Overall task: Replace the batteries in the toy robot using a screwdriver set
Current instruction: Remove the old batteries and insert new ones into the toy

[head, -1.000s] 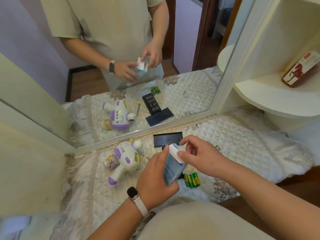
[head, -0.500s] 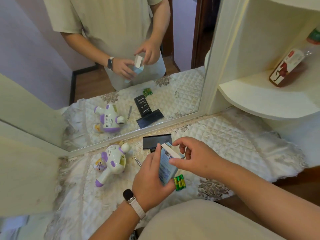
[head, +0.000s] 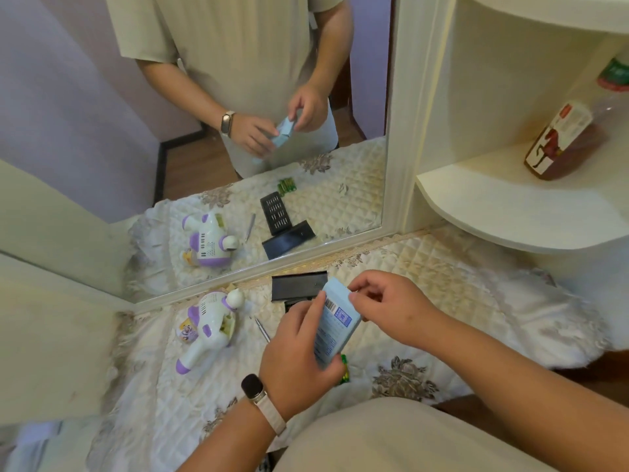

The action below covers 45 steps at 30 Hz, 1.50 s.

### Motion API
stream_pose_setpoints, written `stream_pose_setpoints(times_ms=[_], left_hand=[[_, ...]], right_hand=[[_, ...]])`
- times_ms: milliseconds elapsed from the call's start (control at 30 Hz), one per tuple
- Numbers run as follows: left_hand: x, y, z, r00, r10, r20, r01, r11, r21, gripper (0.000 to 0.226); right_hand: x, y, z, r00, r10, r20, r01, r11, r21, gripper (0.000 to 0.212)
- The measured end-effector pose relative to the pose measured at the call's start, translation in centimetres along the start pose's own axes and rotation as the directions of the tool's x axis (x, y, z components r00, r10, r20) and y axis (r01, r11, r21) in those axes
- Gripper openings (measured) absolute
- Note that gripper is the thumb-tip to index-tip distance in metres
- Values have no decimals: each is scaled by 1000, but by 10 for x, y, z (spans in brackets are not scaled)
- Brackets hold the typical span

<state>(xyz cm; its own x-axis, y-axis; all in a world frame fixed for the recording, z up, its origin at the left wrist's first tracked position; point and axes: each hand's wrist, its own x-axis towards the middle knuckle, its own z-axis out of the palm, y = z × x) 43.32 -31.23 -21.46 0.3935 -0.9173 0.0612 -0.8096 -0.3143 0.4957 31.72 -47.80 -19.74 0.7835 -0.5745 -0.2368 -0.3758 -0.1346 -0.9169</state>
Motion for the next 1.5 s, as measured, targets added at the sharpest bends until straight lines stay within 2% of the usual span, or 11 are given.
stream_pose_setpoints(times_ms=[167, 300, 500, 667, 933, 1100, 1233, 1367, 1500], left_hand=[[11, 10, 6, 999, 22, 32, -24, 998, 62, 95], [17, 23, 13, 999, 2, 43, -7, 993, 115, 94], [23, 30, 27, 1000, 1, 23, -4, 993, 118, 94], [35, 31, 36, 999, 15, 29, -18, 991, 130, 92], [77, 20, 66, 974, -208, 91, 202, 977, 72, 94], [101, 4, 93, 921, -357, 154, 365, 931, -25, 95], [115, -8, 121, 857, -476, 200, 503, 855, -122, 94], [124, -17, 144, 793, -576, 197, 608, 769, -196, 90], [129, -25, 156, 754, -625, 201, 656, 722, -219, 91]], right_hand=[[2, 5, -18, 1000, 24, 2, -24, 999, 33, 9], [3, 11, -29, 992, 116, 40, -122, 968, 221, 13], [11, 24, -38, 959, 235, 160, -284, 823, 491, 14], [19, 35, -44, 919, 301, 254, -394, 723, 568, 16], [47, 67, -40, 927, 321, 193, -371, 723, 582, 24], [75, 94, -26, 924, 351, 153, -382, 829, 407, 10], [104, 116, -19, 910, 395, 124, -414, 883, 222, 7], [135, 137, -11, 913, 387, 125, -386, 922, -34, 12], [153, 142, -5, 919, 372, 132, -350, 922, -166, 27]])
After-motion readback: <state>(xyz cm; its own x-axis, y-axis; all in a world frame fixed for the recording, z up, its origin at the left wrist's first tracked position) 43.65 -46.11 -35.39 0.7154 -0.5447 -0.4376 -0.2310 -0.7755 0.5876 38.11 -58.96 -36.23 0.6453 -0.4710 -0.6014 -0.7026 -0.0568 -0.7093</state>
